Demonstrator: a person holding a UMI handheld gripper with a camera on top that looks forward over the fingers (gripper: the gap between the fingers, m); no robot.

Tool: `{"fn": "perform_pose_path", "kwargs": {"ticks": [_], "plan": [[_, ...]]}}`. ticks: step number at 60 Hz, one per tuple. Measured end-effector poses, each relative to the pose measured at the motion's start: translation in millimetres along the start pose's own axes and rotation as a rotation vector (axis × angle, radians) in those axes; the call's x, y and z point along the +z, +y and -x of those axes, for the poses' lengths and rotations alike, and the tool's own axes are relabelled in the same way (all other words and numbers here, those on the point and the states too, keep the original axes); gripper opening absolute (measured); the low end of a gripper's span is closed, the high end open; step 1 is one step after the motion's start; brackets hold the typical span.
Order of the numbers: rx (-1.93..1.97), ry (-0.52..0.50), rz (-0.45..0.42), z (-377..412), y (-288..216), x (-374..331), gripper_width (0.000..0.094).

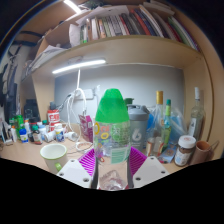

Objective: Pour water

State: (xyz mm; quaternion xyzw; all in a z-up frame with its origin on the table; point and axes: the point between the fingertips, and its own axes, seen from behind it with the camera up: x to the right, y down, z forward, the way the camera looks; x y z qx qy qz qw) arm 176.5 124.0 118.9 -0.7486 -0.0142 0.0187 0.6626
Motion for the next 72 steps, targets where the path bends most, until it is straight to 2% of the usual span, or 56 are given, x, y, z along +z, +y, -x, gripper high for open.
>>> {"fn": "perform_pose_path", "kwargs": {"ticks": [6,8,16,29,36,42,44,61,72], "plan": [[-0.017,-0.005,0.024,0,22,-2,0.0420],[-0.020,-0.006,-0.011,1,15,-4,0.0412],[0.025,0.004,-0.054,-4,16,-8,0.0439],[0.021,-0.015,-0.069,-3,15,-11,0.0492],[0.030,0.007,-0.057,-7,14,-15,0.0569],[0.038,0.024,-0.030,-10,17,-27,0.0769],[0.043,0.021,-0.028,-10,18,-34,0.0792],[0.112,-0.097,0.003,15,23,-142,0.0786],[0.024,-0.083,-0.014,27,26,-237,0.0786]]}}
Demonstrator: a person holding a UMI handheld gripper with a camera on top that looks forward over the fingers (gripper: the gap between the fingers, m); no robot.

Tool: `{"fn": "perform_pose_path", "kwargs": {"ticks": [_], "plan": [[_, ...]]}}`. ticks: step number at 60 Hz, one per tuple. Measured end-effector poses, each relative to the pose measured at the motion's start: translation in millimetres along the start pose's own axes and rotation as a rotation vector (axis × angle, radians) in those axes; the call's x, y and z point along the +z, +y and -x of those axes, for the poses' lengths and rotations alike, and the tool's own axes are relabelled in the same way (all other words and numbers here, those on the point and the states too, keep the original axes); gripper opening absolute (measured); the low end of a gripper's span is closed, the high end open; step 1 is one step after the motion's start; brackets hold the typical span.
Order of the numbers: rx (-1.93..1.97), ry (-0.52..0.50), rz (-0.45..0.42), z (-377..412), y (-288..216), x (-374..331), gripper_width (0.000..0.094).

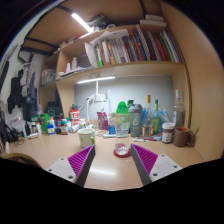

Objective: Pour water

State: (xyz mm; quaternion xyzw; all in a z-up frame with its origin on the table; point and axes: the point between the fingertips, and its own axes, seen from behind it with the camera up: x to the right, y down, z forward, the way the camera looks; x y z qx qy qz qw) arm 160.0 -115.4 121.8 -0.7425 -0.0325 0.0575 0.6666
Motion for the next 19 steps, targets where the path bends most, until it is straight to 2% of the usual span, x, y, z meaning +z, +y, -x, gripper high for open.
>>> {"fn": "perform_pose_path", "kwargs": {"ticks": [19], "plan": [[-0.072,-0.031,-0.008,45,31,-115,0.0782]]}}
